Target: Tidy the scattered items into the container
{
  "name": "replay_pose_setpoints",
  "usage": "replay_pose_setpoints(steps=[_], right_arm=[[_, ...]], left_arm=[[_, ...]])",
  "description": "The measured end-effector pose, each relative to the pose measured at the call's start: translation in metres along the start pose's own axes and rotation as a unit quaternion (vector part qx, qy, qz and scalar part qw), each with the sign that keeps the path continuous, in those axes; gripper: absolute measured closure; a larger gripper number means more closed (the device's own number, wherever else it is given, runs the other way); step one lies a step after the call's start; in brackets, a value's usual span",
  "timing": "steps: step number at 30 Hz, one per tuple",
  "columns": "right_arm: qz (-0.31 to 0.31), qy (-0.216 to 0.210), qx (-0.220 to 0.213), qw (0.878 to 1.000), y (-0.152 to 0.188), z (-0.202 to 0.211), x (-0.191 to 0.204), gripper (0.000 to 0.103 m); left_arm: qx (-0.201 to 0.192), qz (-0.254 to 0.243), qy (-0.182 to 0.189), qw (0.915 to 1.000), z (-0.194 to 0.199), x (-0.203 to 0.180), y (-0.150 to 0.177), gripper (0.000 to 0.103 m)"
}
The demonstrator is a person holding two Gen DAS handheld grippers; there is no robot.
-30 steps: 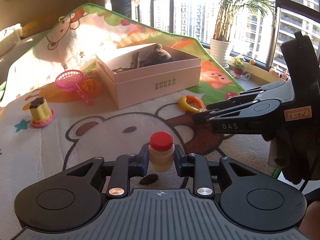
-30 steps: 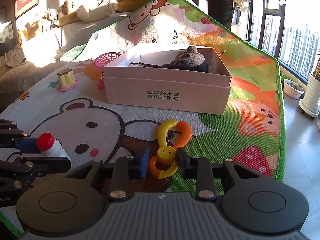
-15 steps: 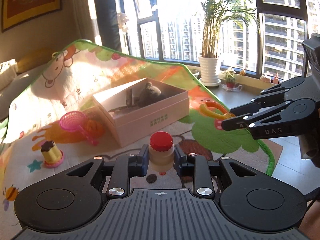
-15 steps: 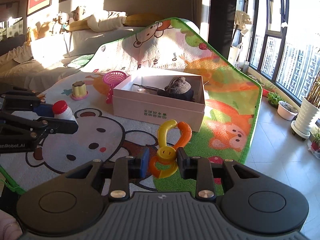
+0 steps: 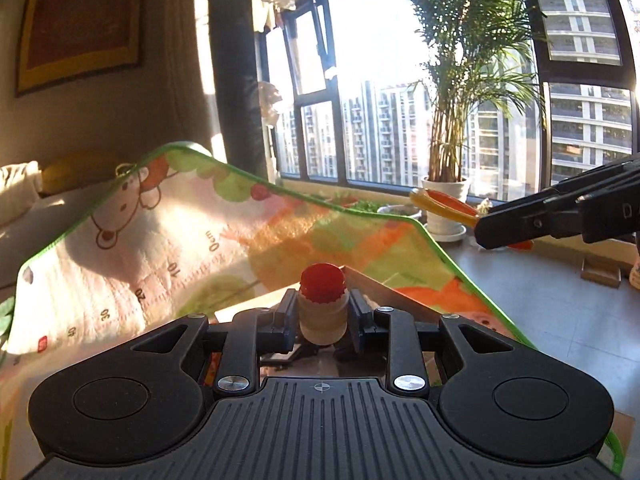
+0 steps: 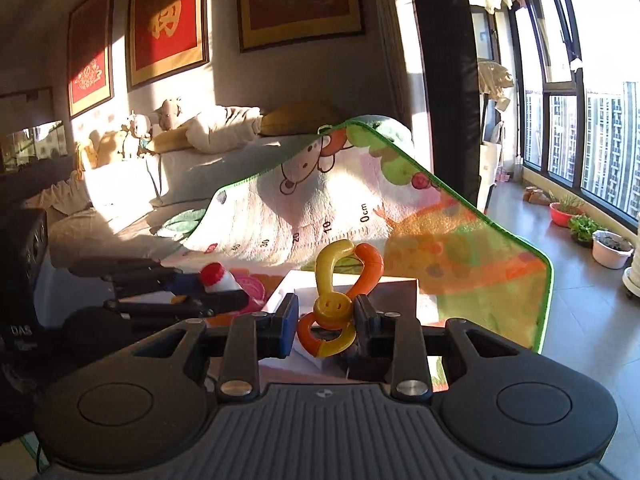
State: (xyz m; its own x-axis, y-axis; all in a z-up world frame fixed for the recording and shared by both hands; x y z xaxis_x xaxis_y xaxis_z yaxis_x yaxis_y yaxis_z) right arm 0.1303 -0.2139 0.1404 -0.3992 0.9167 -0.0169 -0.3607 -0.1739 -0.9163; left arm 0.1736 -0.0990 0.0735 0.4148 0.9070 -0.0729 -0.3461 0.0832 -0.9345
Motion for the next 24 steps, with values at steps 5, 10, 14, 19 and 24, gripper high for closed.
replay_pose_setpoints(steps=[5, 10, 14, 19, 24], right_arm=[[-0.061, 0.007, 0.032, 0.998, -0.011, -0.073, -0.021, 0.066], [-0.05, 0.027, 0.046, 0.997, 0.008, -0.092, -0.024, 0.061], [-0.027, 0.021, 0.065, 0.997, 0.014, -0.107, -0.006, 0.061], [0.018, -0.022, 0.082, 0.996, 0.01, -0.129, 0.052, 0.059], [0.077, -0.063, 0.124, 0.987, 0.007, -0.169, 0.112, 0.033]], left_arm=[[0.048, 0.056, 0.007, 0.9973, -0.037, 0.03, 0.019, 0.015], [0.071, 0.078, -0.031, 0.9939, -0.001, 0.064, 0.053, 0.001], [0.092, 0.082, -0.091, 0.9882, 0.024, 0.094, 0.08, 0.0], [0.107, 0.117, -0.141, 0.9773, 0.038, 0.13, 0.109, 0.0], [0.098, 0.203, -0.106, 0.9685, 0.051, 0.152, 0.121, 0.0]])
Point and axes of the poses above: each gripper's, at about its wrist camera, not at the fingertips, and z roughly against the way its jaws point, x to its left, y to its underside, the point moved 10 cm from there along -z, roughly the way its jaws point, and after that the axes turned 9 degrees about z, right-handed, at the moved point
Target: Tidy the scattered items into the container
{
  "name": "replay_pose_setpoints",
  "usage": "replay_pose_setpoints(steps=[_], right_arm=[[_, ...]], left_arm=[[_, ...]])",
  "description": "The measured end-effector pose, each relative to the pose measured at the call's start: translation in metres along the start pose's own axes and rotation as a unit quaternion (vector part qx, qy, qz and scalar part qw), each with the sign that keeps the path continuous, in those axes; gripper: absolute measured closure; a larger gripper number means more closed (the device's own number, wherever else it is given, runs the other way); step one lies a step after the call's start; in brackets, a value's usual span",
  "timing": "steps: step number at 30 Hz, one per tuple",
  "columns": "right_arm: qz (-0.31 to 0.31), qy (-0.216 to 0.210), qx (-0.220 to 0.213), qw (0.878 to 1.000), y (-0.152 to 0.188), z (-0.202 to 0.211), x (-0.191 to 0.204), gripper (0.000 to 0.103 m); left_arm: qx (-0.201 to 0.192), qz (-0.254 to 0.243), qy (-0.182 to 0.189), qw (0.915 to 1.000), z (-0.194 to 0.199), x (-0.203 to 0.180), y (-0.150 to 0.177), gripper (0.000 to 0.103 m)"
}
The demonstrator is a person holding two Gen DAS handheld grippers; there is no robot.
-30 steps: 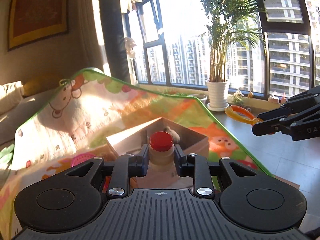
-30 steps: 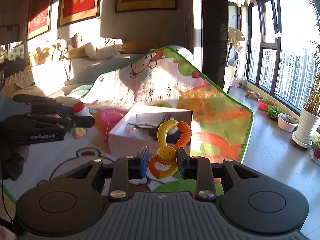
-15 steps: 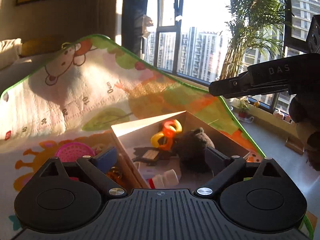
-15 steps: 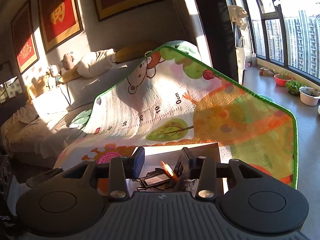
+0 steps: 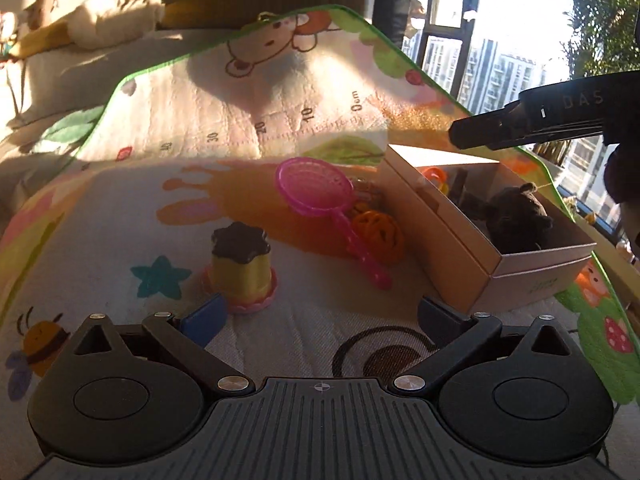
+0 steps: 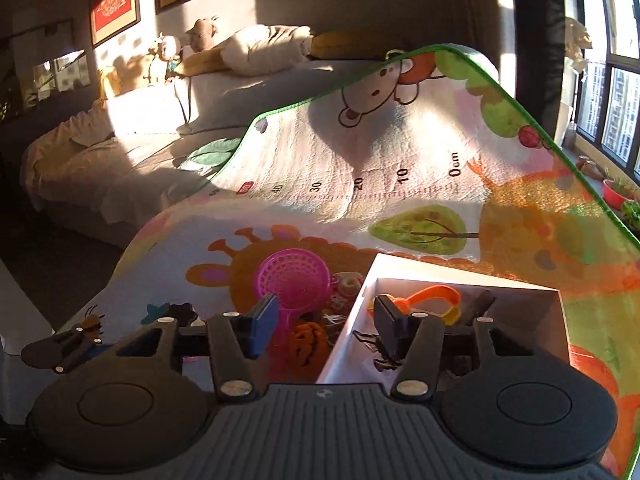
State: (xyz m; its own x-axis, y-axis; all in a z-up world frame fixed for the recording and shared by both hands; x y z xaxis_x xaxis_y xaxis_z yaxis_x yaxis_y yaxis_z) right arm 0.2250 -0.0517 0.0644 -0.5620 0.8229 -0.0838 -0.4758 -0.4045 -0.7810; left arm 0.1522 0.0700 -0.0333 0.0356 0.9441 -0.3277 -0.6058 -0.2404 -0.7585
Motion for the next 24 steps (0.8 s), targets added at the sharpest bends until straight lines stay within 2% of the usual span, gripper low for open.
replay_pose_setpoints(steps=[1, 5, 7, 10, 12, 15, 17, 18, 19, 20, 22, 24], right_arm=[[0.007, -0.005, 0.012, 1.0, -0.005, -0.011, 0.006, 0.026], [0.033, -0.012, 0.08, 0.996, -0.021, -0.07, 0.021, 0.02], [0.047, -0.008, 0.111, 0.993, -0.024, -0.098, 0.027, 0.013], [0.058, 0.015, 0.143, 0.988, -0.027, -0.135, 0.025, 0.011], [0.047, 0.014, 0.168, 0.985, -0.025, -0.153, 0.023, 0.011], [0.039, 0.029, 0.191, 0.98, -0.022, -0.169, 0.015, 0.007], [0.039, 0.024, 0.197, 0.979, -0.02, -0.174, 0.015, 0.006], [0.038, 0.019, 0.198, 0.979, -0.019, -0.174, 0.017, 0.009], [0.04, 0.011, 0.198, 0.979, -0.017, -0.171, 0.02, 0.023], [0.045, 0.002, 0.197, 0.979, -0.017, -0.168, 0.023, 0.028], [0.048, -0.012, 0.197, 0.979, -0.016, -0.159, 0.028, 0.069], [0.036, -0.027, 0.19, 0.981, -0.016, -0.144, 0.029, 0.078]], left_arm=[[-0.003, 0.011, 0.01, 0.9999, 0.001, 0.002, 0.0, 0.0], [-0.017, 0.018, 0.014, 0.9996, 0.001, 0.007, 0.002, 0.0], [-0.018, 0.019, 0.019, 0.9995, 0.001, 0.007, 0.004, 0.0], [-0.013, 0.022, 0.032, 0.9992, 0.0, 0.004, 0.008, 0.0], [-0.014, 0.025, 0.036, 0.9989, 0.0, 0.005, 0.008, 0.0], [-0.017, 0.041, 0.041, 0.9981, 0.002, 0.009, 0.005, 0.0], [-0.018, 0.051, 0.041, 0.9977, 0.002, 0.014, 0.004, 0.0], [-0.018, 0.054, 0.042, 0.9975, 0.002, 0.015, 0.004, 0.0], [-0.019, 0.056, 0.044, 0.9973, 0.003, 0.015, 0.004, 0.0], [-0.021, 0.056, 0.044, 0.9973, 0.003, 0.014, 0.004, 0.0], [-0.024, 0.054, 0.042, 0.9974, 0.004, 0.014, 0.004, 0.0], [-0.025, 0.051, 0.043, 0.9974, 0.004, 0.014, 0.004, 0.0]])
Point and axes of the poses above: each gripper's, at about its wrist camera, not at the fingertips, and z roughly against the way its jaws point, x to its left, y to its underside, the point moved 10 cm from there along -z, roughly the way its jaws point, and after that the axes turned 9 degrees about z, right-handed, at the moved point
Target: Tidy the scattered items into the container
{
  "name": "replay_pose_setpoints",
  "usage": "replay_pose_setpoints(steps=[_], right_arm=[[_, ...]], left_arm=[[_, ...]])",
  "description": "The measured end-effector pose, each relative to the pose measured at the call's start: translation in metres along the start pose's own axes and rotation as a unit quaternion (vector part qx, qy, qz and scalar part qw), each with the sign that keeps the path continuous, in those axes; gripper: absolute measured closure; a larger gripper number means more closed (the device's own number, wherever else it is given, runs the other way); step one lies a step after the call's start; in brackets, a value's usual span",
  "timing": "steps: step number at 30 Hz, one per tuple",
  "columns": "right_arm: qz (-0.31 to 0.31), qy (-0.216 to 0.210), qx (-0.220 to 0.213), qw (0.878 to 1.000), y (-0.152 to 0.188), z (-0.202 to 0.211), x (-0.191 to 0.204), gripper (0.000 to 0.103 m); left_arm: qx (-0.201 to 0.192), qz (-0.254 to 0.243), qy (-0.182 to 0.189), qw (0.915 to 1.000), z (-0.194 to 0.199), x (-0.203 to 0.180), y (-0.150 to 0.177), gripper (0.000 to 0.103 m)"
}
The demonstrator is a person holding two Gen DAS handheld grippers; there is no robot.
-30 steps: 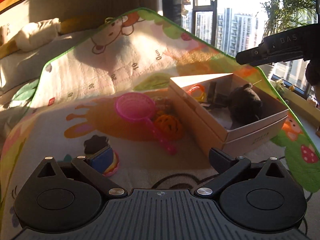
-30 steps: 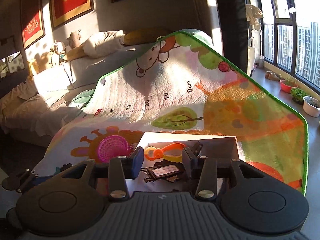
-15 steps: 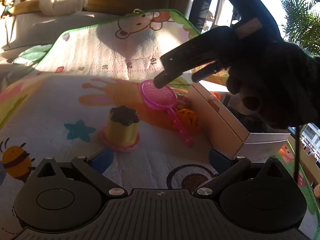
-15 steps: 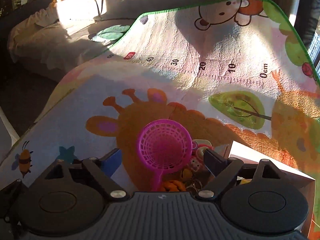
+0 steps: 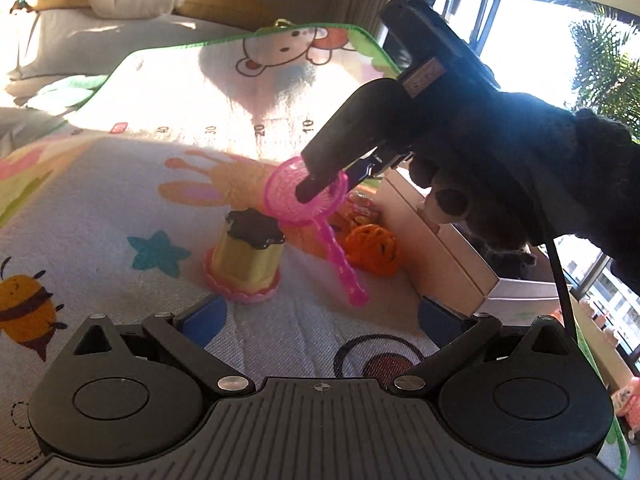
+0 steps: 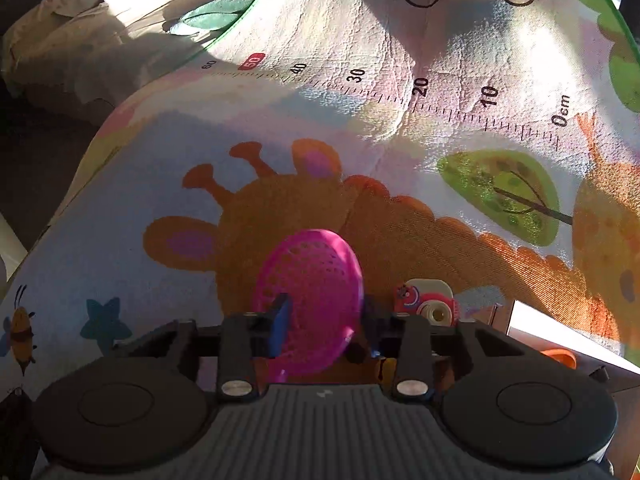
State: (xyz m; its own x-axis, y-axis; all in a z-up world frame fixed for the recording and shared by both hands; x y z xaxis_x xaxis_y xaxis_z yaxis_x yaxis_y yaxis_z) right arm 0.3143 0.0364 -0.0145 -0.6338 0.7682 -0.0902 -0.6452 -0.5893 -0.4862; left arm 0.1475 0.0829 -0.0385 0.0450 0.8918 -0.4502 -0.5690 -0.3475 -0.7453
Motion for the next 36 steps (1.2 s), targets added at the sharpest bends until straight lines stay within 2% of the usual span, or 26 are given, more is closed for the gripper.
replay_pose_setpoints(steps=[3, 6, 8, 9, 10, 11, 13, 18, 19, 21, 25, 29, 33, 36], right_arm=[[-0.003, -0.021, -0.029, 0.999, 0.01, 0.027, 0.002, 0.085], [-0.002, -0.018, -0.044, 0.999, 0.02, 0.042, 0.003, 0.084], [-0.01, -0.006, -0.048, 0.999, 0.018, 0.042, -0.002, 0.06], [-0.016, -0.002, -0.054, 0.998, 0.013, 0.042, -0.004, 0.03], [-0.022, 0.003, -0.064, 0.998, 0.007, 0.04, -0.007, 0.013], [-0.025, 0.005, -0.069, 0.997, 0.0, 0.037, -0.007, 0.01], [-0.031, 0.0, -0.053, 0.998, -0.009, 0.024, -0.006, 0.003], [-0.02, -0.001, 0.009, 1.0, -0.014, -0.017, 0.004, 0.003], [-0.013, 0.002, 0.016, 1.0, -0.013, -0.021, 0.007, 0.007], [0.002, 0.0, 0.023, 1.0, -0.008, -0.025, 0.012, 0.021], [0.009, -0.002, -0.008, 1.0, -0.001, -0.003, 0.016, 0.021], [-0.027, -0.049, -0.077, 0.995, 0.015, 0.062, 0.014, 0.021], [-0.046, -0.057, -0.154, 0.985, 0.061, 0.144, 0.002, 0.021], [-0.062, -0.039, -0.169, 0.983, 0.111, 0.179, -0.008, 0.021]], left_arm=[[-0.001, -0.004, 0.001, 1.0, 0.001, -0.001, 0.001, 0.0], [-0.001, -0.01, -0.001, 0.9999, 0.0, -0.003, 0.002, 0.0], [0.0, -0.017, -0.002, 0.9998, 0.0, -0.005, 0.003, 0.0], [-0.001, -0.02, -0.002, 0.9998, 0.0, -0.005, 0.003, 0.0], [-0.001, -0.021, -0.002, 0.9998, 0.0, -0.006, 0.004, 0.0], [-0.001, -0.021, -0.001, 0.9998, -0.001, -0.006, 0.003, 0.0], [0.0, -0.017, 0.002, 0.9998, 0.0, -0.005, 0.003, 0.0], [0.01, 0.006, 0.01, 0.9999, -0.002, 0.0, 0.002, 0.0], [0.01, 0.008, 0.012, 0.9998, -0.002, 0.001, 0.002, 0.0], [0.009, 0.008, 0.014, 0.9998, -0.001, 0.001, 0.002, 0.0], [0.005, 0.004, 0.01, 0.9999, 0.0, 0.001, 0.002, 0.0], [-0.002, 0.01, 0.004, 0.9999, 0.001, 0.004, 0.0, 0.0], [-0.008, 0.018, -0.005, 0.9998, 0.001, 0.008, -0.002, 0.0], [-0.005, 0.016, -0.012, 0.9998, -0.001, 0.008, -0.002, 0.0]])
Point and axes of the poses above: each gripper's, at about its wrist camera, not at the fingertips, and z roughly against the way its jaws point, x to its left, y to its underside, the point moved 10 cm from there along -z, roughly the way its jaws point, and after that the axes turned 9 degrees about z, right-handed, at the moved point
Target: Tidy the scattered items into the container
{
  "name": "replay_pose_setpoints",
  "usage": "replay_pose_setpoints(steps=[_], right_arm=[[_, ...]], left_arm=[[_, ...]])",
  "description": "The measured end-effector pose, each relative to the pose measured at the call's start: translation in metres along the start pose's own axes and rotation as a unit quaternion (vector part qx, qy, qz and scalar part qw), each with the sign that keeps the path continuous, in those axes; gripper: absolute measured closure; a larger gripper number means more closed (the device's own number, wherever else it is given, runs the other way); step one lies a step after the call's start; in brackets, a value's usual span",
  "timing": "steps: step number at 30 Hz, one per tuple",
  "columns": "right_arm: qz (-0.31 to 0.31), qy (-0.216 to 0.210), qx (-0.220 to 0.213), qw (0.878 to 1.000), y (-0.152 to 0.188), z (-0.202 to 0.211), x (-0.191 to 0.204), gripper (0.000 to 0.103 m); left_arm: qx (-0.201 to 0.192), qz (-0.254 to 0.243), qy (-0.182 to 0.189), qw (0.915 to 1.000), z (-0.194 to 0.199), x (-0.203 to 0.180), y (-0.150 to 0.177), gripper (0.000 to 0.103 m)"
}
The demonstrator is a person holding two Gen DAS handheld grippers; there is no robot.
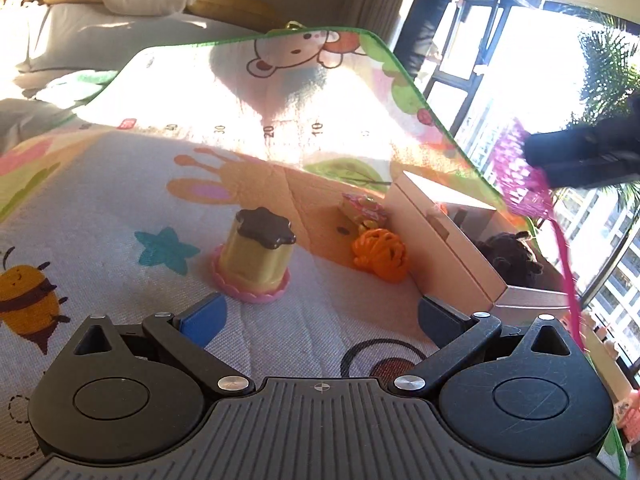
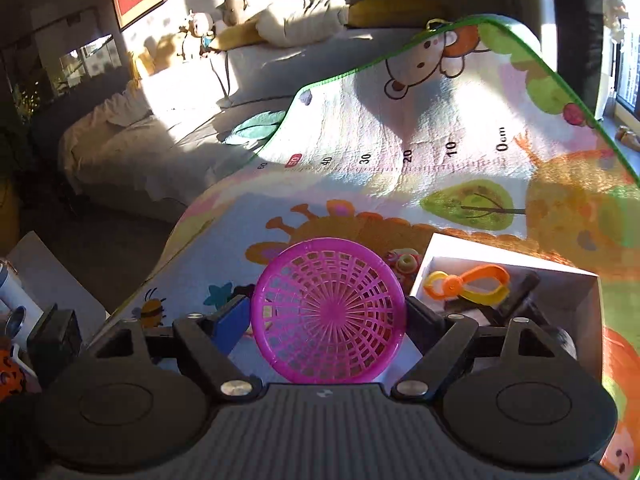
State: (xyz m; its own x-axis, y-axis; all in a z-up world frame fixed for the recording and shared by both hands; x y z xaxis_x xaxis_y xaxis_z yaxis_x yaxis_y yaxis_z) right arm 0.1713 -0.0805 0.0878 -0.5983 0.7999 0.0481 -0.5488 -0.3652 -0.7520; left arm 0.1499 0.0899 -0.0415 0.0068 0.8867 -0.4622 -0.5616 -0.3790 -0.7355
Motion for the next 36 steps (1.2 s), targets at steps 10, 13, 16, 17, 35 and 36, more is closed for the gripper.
replay_pose_setpoints(steps=[10, 13, 16, 17, 35, 36], right_arm=[[-0.082, 0.018, 0.018, 0.996, 0.141, 0.031, -0.024, 0.021], [-0.098, 0.039, -0.002, 0.994, 0.156, 0.03, -0.033, 0.02], [-0.105, 0.052, -0.03, 0.993, 0.163, 0.034, -0.039, 0.013], [-0.109, 0.054, -0.043, 0.992, 0.165, 0.037, -0.04, 0.012], [-0.202, 0.082, -0.133, 0.967, 0.188, 0.044, -0.079, 0.0], [-0.202, 0.085, -0.134, 0.967, 0.188, 0.044, -0.079, 0.0]], left_arm=[[-0.034, -0.09, -0.08, 0.9922, -0.009, -0.004, -0.018, 0.0], [-0.022, -0.112, -0.111, 0.9873, -0.024, 0.001, -0.027, 0.0], [-0.008, -0.119, -0.121, 0.9855, -0.037, 0.001, -0.03, 0.0], [-0.005, -0.123, -0.121, 0.985, -0.041, 0.001, -0.03, 0.0], [0.027, -0.137, -0.136, 0.9809, -0.056, 0.002, -0.021, 0.042], [0.029, -0.137, -0.133, 0.9812, -0.056, 0.0, -0.02, 0.042]])
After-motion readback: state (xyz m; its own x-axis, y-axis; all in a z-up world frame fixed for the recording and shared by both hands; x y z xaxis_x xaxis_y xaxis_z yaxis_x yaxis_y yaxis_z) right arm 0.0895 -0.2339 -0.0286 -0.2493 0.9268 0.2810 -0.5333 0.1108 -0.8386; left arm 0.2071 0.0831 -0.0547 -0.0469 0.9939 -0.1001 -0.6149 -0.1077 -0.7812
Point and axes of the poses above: each gripper's, at about its wrist camera, not at the fingertips, and z roughly against the way its jaws point, x to its left, y to its underside, the point moved 10 cm from there along -z, roughly the way its jaws point, and after that the axes turned 9 degrees about z, right-handed, at the moved point
